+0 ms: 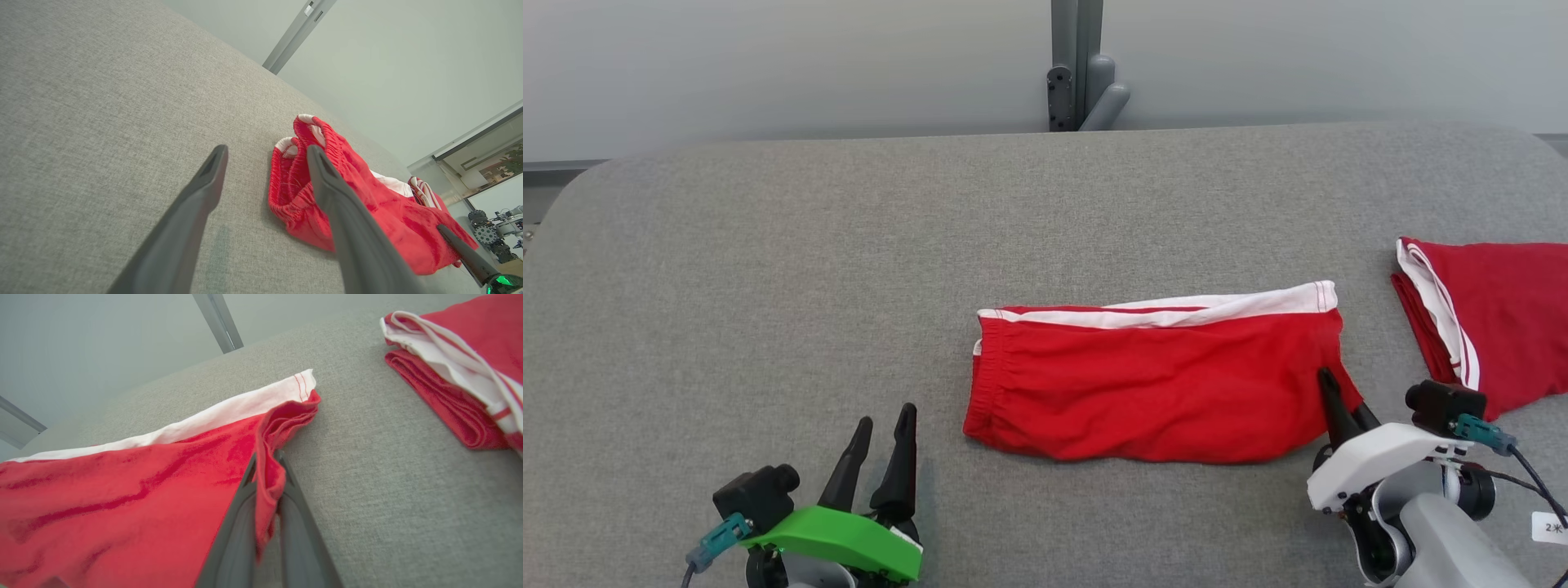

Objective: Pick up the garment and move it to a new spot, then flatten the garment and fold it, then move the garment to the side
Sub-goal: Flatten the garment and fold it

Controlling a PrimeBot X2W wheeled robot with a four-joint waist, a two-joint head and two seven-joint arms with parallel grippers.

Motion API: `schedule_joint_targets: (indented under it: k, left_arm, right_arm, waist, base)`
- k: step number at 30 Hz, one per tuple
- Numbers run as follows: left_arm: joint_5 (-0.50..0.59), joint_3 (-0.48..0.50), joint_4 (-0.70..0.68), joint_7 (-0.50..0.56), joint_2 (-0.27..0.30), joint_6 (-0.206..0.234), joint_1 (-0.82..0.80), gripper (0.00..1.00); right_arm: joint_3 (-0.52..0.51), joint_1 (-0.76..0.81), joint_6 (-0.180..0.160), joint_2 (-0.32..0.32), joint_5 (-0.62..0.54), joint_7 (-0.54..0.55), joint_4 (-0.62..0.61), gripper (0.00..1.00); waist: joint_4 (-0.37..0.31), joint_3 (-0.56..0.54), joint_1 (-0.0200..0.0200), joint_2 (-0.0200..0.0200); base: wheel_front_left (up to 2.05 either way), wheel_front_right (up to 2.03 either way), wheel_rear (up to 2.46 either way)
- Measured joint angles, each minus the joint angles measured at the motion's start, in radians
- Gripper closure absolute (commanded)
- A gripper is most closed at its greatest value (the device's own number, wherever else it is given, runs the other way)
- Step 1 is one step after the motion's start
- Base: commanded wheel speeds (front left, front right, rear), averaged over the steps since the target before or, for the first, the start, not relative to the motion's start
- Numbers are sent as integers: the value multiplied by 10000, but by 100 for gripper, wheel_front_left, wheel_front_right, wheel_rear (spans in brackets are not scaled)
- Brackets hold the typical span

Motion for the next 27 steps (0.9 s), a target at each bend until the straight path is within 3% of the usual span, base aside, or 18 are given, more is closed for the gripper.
schedule_joint_targets:
  k: [6,14,21,26,27]
  left_arm:
    - [23,69,8,0,-15,0,126,0]
    - [33,8,33,0,-125,0,171,0]
    - [29,-44,48,0,-161,0,166,0]
    - [31,-73,63,0,-184,0,160,0]
    - [33,-67,63,0,-186,0,155,0]
  right_arm:
    - [554,-68,-2,176,-600,-2,-1225,100]
    - [3212,-535,-4,387,-926,69,-2617,100]
    - [5356,-1031,-4,729,-585,453,-2667,100]
    - [6255,-1234,-4,1035,-366,435,-2107,100]
    - [6334,-1263,-6,1053,-351,393,-1964,54]
  waist:
    - [28,-46,0,0]
    - [193,-76,0,0]
    - [561,-34,0,0]
    - [860,21,0,0]
    - [910,32,0,0]
  base:
    - [0,0,0]
    - [0,0,0]
    - [0,0,0]
    - [0,0,0]
    - [0,0,0]
